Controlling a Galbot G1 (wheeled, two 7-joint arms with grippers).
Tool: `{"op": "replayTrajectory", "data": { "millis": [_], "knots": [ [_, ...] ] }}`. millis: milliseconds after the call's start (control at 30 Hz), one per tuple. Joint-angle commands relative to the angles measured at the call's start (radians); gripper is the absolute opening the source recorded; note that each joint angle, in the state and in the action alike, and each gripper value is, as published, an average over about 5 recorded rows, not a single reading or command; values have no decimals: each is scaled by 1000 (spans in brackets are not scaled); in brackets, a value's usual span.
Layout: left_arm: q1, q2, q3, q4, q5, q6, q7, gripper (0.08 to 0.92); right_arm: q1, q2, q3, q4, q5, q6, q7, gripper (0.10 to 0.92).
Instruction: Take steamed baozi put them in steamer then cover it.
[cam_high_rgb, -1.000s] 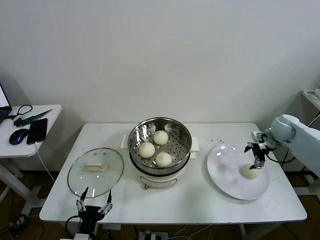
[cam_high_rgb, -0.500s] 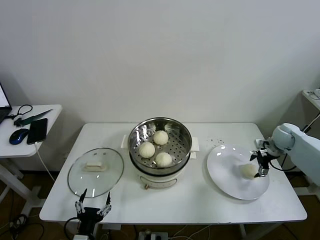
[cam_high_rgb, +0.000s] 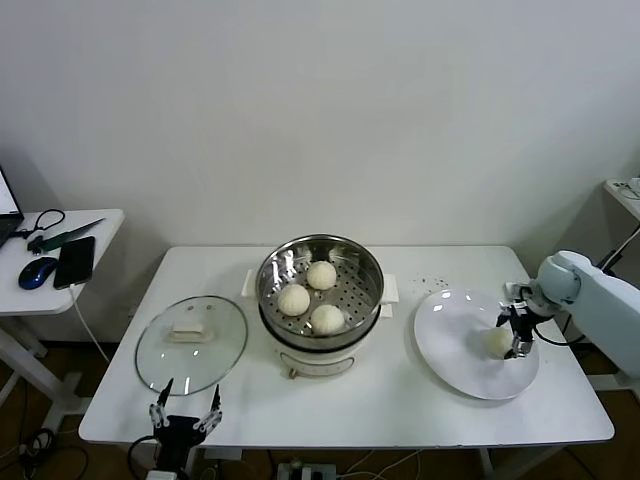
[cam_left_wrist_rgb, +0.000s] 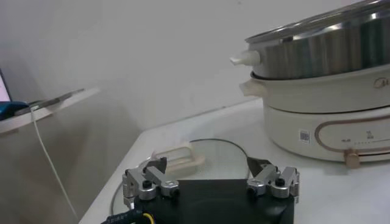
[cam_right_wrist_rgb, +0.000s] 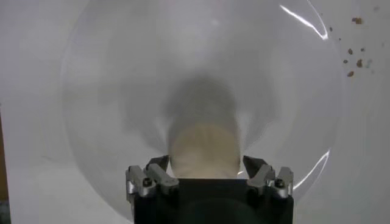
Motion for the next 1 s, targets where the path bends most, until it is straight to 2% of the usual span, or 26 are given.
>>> {"op": "replayTrajectory", "data": {
  "millis": [33,233,467,667,1000],
  "knots": [
    [2,-1,0,-1,1,-1,0,823,0,9,-15,-14,18,0,0,767],
    [7,0,-3,-4,1,-2,0,823,17,7,-26,-5,45,-3,1,736],
    [11,-2,1,-9,2,-3,0,823,165,-11,-149,28,174,-28,10,706],
    [16,-4,10,-11,4,-5,-1,823,467,27,-385,61,361,-59,20,691],
    [33,3,26,-31,15,-10,-1,823,840,268,-684,84,711,-132,49,687]
  ]
}}
